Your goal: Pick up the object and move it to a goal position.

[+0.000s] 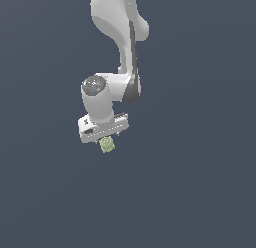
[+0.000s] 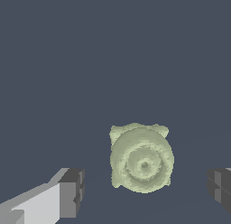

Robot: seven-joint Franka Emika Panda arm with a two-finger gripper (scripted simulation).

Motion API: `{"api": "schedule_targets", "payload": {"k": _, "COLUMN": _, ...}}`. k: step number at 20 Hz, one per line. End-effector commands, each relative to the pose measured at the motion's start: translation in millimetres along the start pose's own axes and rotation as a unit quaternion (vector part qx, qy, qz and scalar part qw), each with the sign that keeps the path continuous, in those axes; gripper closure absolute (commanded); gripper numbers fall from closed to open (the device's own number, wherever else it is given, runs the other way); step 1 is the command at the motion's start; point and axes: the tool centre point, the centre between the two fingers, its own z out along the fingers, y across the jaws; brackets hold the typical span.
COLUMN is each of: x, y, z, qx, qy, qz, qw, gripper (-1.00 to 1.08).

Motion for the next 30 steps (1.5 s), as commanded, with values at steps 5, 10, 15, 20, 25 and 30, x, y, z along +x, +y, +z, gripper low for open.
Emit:
{"api": "schedule_targets", "payload": {"k": 5, "x": -5.5, "y": 6.6, "z": 8.8, "qx": 0.001, "qy": -0.001, "qz": -0.019, "qw": 0.9998, "gripper": -0.92}}
{"api": "schedule_targets", "payload": {"k": 10, "x": -5.8, "y": 6.8, "z": 10.4, "qx": 0.001, "qy": -0.001, "qz": -0.018, "qw": 0.9998, "gripper": -0.92}}
{"api": "schedule_targets", "payload": {"k": 15, "x": -6.4, "y": 6.5, "z": 27.7, "qx": 0.001, "qy": -0.001, "qz": -0.018, "qw": 0.9998, "gripper": -0.92}}
{"api": "schedule_targets", "payload": {"k": 20, "x": -7.0, "y": 6.0, "z": 52.5, "qx": 0.001, "qy": -0.001, "qz": -0.02, "qw": 0.9998, "gripper": -0.92}}
{"api": "schedule_targets", "payload": {"k": 25, "x": -6.2, "y": 7.0, "z": 59.4, "qx": 0.001, "qy": -0.001, "qz": -0.02, "qw": 0.9998, "gripper": -0.92}}
{"api": "schedule_targets", "payload": {"k": 30, "x": -6.2, "y": 7.0, "z": 59.4, "qx": 0.001, "qy": -0.001, "qz": -0.02, "qw": 0.9998, "gripper": 1.08}}
